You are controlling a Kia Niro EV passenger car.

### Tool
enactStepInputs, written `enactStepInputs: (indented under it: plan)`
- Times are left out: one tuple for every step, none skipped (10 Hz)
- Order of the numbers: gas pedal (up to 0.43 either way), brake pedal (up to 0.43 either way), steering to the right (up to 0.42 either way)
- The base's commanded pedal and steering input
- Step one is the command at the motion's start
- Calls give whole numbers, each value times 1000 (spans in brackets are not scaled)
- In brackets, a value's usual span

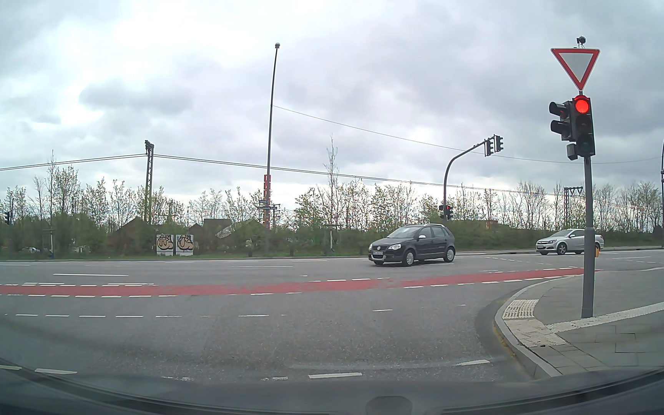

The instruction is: Follow the waypoints while adhering to traffic rules and regulations

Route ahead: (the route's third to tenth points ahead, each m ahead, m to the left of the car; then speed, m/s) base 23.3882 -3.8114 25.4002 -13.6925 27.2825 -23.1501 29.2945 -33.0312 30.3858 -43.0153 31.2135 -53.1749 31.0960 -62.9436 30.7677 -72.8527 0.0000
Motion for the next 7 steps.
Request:
enactStepInputs:
  plan:
    - [0, 0, 0]
    - [0, 0, 0]
    - [0, 0, 0]
    - [0, 0, 0]
    - [0, 0, 1]
    - [0, 0, 0]
    - [0, 0, 1]
